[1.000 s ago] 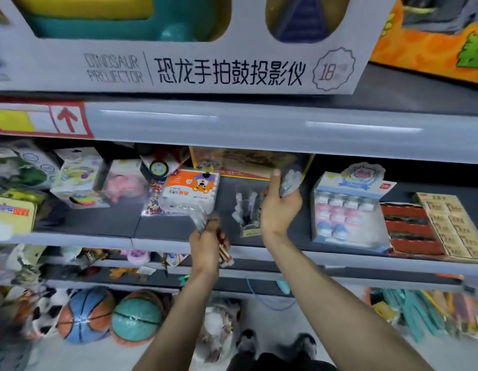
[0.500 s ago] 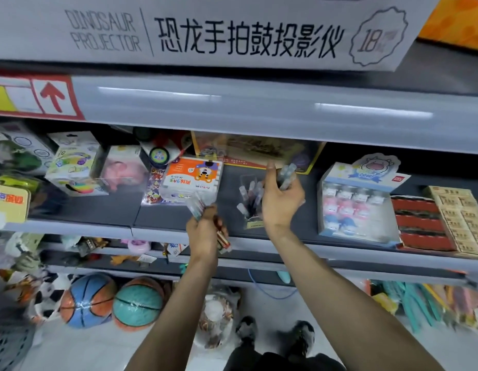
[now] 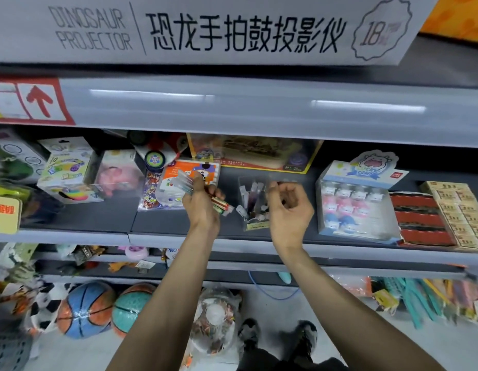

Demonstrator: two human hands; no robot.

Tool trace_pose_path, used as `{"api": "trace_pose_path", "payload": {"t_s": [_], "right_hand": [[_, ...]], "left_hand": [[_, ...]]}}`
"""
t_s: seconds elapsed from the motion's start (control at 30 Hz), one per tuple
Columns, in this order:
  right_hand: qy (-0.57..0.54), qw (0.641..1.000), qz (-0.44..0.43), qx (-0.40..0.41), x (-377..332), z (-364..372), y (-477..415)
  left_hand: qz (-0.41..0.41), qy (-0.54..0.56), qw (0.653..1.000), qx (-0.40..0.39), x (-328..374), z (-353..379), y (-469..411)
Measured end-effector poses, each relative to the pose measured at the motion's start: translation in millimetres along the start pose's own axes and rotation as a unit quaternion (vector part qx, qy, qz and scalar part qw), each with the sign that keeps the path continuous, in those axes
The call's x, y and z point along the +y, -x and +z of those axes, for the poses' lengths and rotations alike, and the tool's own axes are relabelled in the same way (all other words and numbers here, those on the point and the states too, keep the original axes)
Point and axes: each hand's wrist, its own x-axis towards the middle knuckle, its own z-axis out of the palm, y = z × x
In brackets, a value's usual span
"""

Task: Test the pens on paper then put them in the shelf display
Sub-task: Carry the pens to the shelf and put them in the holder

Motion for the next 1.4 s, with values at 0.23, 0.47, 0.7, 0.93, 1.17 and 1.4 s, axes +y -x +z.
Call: {"api": "trace_pose_path", "payload": {"t_s": [0.23,0.47,0.7,0.93,1.17,1.4], "right_hand": [[-0.031,0.999,-0.024,0.036,-5,-20,23],[-0.004,0.999,-0.006,0.043,-9,-30,28],[0.019,1.0,0.0,0.017,-13,-37,26],[0.03,0.999,0.014,0.016,-17,-37,23],[0.093,0.995,0.007,-0.034,-20,-41,17],[0.178,0.978,-0.017,-0.104,-22,-53,9]], "left_hand": [[-0.002,0.065,0.997,-0.04,7,39,-21],[0.036,0.026,0.994,-0.101,-10,66,-30],[0.182,-0.221,0.937,-0.2,-22,60,-34],[0.195,-0.302,0.907,-0.219,-25,54,-27],[0.189,-0.277,0.909,-0.247,-18,50,-17],[0.23,-0.365,0.865,-0.255,1,32,-14]]}}
